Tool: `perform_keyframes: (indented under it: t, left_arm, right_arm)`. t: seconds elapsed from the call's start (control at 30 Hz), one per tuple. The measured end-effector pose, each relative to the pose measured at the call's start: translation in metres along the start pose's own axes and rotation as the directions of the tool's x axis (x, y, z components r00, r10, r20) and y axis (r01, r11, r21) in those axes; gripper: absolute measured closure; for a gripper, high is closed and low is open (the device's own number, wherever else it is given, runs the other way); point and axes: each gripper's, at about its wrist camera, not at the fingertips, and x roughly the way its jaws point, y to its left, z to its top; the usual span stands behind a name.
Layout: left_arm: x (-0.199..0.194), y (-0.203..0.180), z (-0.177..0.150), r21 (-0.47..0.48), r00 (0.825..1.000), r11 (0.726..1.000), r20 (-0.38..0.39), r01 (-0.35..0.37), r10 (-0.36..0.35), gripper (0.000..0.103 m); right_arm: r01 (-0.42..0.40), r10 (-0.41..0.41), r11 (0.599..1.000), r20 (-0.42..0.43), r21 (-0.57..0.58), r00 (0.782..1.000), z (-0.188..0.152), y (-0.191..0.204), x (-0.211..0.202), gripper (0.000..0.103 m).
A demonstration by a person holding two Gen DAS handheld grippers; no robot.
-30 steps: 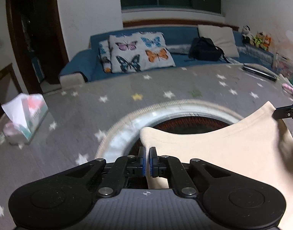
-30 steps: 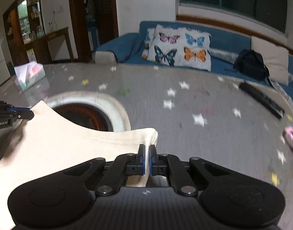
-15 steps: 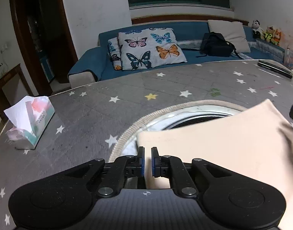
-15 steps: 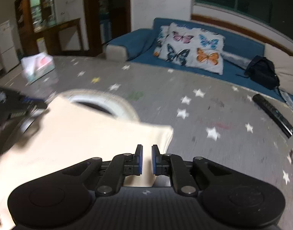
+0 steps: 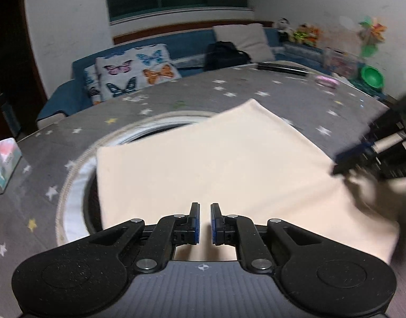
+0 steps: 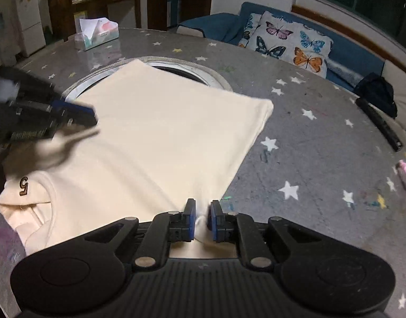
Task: Fold clothes
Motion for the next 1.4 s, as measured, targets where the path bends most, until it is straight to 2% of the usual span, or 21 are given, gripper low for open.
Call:
perform_keyframes:
  t: [0.13,0.27,0.4,0.53,0.57,0.63,0.8,0.9,1.1,1.13,1.17,1.2,1.3,1.4]
  left_arm:
    - [-0.008,-0.018,-0.013,0.032,0.999,0.998,0.0,0.054,-0.054,0.093]
    - [-0.02,-0.031,-0.028,0.07,0.996,0.994,-0.005,0.086,-0.086,0.093]
    - [-0.032,-0.032,-0.037,0.062,0.993,0.991,-0.004,0.116,-0.116,0.093]
    - [-0.05,-0.024,-0.041,0.028,0.994,0.994,0.013,0.107,-0.107,0.091]
    - [-0.056,-0.022,-0.043,0.026,0.994,0.994,0.02,0.106,-0.107,0.088]
    - [-0.069,-0.022,-0.047,0.036,0.994,0.994,0.035,0.106,-0.108,0.076]
    - [-0.088,-0.034,-0.059,0.086,0.99,0.988,0.045,0.128,-0.132,0.076]
    - [-0.086,-0.043,-0.065,0.123,0.991,0.985,0.038,0.123,-0.129,0.07]
    - [-0.071,-0.053,-0.074,0.183,0.997,0.98,0.023,0.074,-0.08,0.07]
    - [-0.069,-0.055,-0.076,0.194,0.997,0.979,0.019,0.064,-0.069,0.072]
    - [-0.068,-0.056,-0.078,0.199,0.998,0.979,0.017,0.055,-0.06,0.075]
    - [-0.069,-0.055,-0.078,0.194,0.998,0.98,0.022,0.054,-0.06,0.085]
    - [-0.08,-0.049,-0.076,0.158,0.995,0.986,0.065,0.059,-0.07,0.097]
    - [-0.099,-0.035,-0.074,0.095,0.988,0.992,0.121,0.081,-0.092,0.099]
  right_arm:
    - [-0.007,0.006,1.0,0.043,0.025,0.999,0.004,0.003,-0.004,0.092]
    - [0.004,-0.004,1.0,0.02,-0.005,1.0,-0.002,0.01,0.002,0.09]
    - [-0.007,0.008,1.0,0.059,-0.017,0.998,-0.002,0.02,-0.016,0.086]
    - [-0.09,0.093,0.995,0.08,-0.046,0.992,-0.006,0.04,-0.039,0.085]
    - [-0.113,0.118,0.992,0.083,-0.062,0.99,-0.009,0.047,-0.045,0.085]
    - [-0.148,0.157,0.984,0.087,-0.095,0.984,-0.013,0.064,-0.055,0.085]
    - [-0.241,0.255,0.959,0.084,-0.149,0.963,-0.024,0.101,-0.07,0.085]
    - [-0.24,0.253,0.959,0.071,-0.152,0.965,-0.029,0.117,-0.06,0.084]
    - [-0.177,0.183,0.978,0.05,-0.111,0.982,-0.037,0.127,-0.034,0.086]
    - [-0.166,0.172,0.98,0.053,-0.111,0.984,-0.039,0.128,-0.035,0.086]
    - [-0.155,0.162,0.982,0.057,-0.109,0.985,-0.04,0.127,-0.038,0.092]
    - [-0.145,0.152,0.984,0.062,-0.106,0.986,-0.041,0.126,-0.041,0.099]
    - [-0.14,0.148,0.986,0.092,-0.088,0.985,-0.04,0.118,-0.057,0.099]
    - [-0.169,0.176,0.984,0.129,-0.058,0.976,-0.04,0.107,-0.08,0.1]
